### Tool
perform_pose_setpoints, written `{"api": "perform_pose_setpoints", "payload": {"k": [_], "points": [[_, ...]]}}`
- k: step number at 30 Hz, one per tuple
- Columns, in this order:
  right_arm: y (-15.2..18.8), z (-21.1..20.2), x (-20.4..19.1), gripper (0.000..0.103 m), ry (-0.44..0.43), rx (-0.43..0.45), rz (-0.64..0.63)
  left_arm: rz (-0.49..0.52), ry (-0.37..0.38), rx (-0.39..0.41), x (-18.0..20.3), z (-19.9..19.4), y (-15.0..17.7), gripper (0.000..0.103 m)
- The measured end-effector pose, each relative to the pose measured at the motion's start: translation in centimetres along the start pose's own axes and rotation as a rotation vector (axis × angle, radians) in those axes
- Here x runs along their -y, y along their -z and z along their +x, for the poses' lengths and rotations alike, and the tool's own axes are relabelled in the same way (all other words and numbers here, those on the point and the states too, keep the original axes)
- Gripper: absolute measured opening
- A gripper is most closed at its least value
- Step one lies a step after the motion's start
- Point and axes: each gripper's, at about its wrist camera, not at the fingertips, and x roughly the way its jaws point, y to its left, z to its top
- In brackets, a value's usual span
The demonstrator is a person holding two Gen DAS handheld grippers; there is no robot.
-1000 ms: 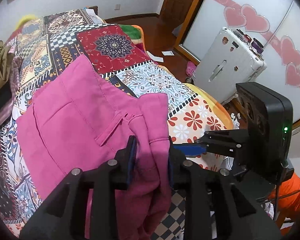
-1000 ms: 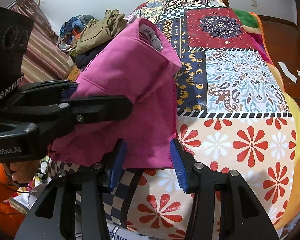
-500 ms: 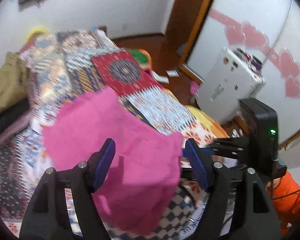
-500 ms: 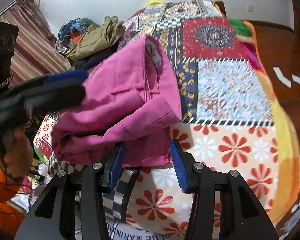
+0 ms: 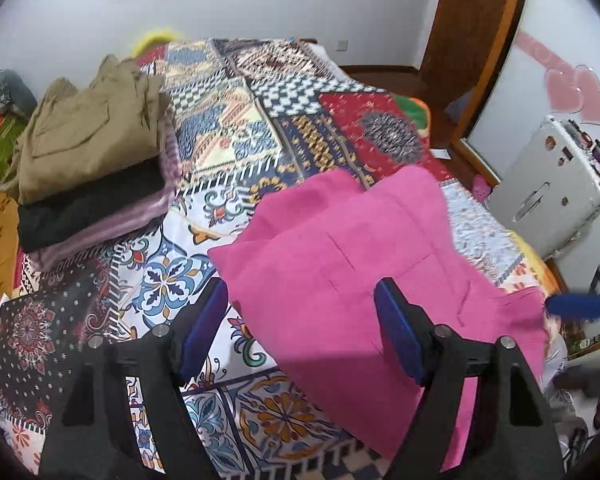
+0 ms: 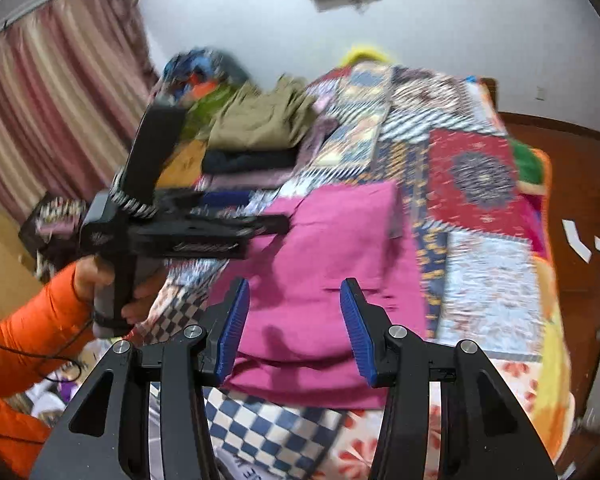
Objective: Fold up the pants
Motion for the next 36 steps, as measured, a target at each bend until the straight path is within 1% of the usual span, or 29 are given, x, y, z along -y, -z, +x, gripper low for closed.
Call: {"api": "perform_pose_setpoints", "payload": {"k": [2,5,9,13,18,21,22,24,26,27,29,30,31,33,34,36], "points": [[0.8,2.0,-0.3,0.044,-0.026,-0.060,0.006,-0.006,0.002,-0.007,-0.4,0.7,0.2,0.077],[2.0,3.3,0.0,0.044,-0.028,-0.111,0.011,0.001,-0.028,-0.004,-0.6,1.2,0.4,0.077],[3.2,3.3,1.0,0.044,-0.045,-0.140,0.039,-0.025,0.007,-0.029,-1.3,2.5,0.7,0.077],[3.9,3.9,1.0,0.044,-0.038,-0.158,0.042,-0.035,0.010,-0.055,-1.5,4.1,1.3,0.084],[3.5,3.7,0.5,0.044,-0.026,-0.157,0.032,-0.058,0.032,-0.073,-2.1,4.6,1.2,0.088],[3.6,2.8,0.4,0.044,-0.015,-0.146,0.037,-0.057,0.034,-0.074,-2.2,4.2,1.1,0.088],[3.5,2.5,0.4,0.044,-0.008,-0.142,0.036,-0.060,0.049,-0.059,-2.3,3.8,1.1,0.086],[3.8,1.0,0.5,0.044,0.006,-0.127,0.046,-0.079,0.098,-0.031,-2.9,2.7,1.0,0.085],[4.3,-0.4,0.6,0.045,0.020,-0.117,0.065,-0.079,0.128,-0.016,-3.3,1.8,0.8,0.086],[4.6,-1.1,0.6,0.045,0.035,-0.110,0.070,-0.070,0.121,-0.018,-3.4,1.6,0.8,0.086],[5.1,-2.2,0.7,0.047,0.071,-0.098,0.079,-0.048,0.063,-0.036,-3.5,1.7,0.6,0.086],[5.4,-2.7,0.8,0.049,0.084,-0.093,0.091,-0.054,0.036,-0.042,-3.9,1.8,0.6,0.086],[5.7,-3.1,0.9,0.051,0.089,-0.089,0.108,-0.070,0.037,-0.049,-4.3,2.0,0.6,0.086],[6.2,-3.4,1.3,0.056,0.086,-0.086,0.141,-0.131,0.091,-0.083,-5.5,3.0,0.8,0.086],[6.3,-3.2,1.7,0.059,0.078,-0.089,0.161,-0.147,0.105,-0.094,-5.8,3.3,0.8,0.086],[6.4,-2.4,2.1,0.059,0.061,-0.117,0.190,-0.178,0.144,-0.120,-6.1,4.4,0.8,0.086]]}}
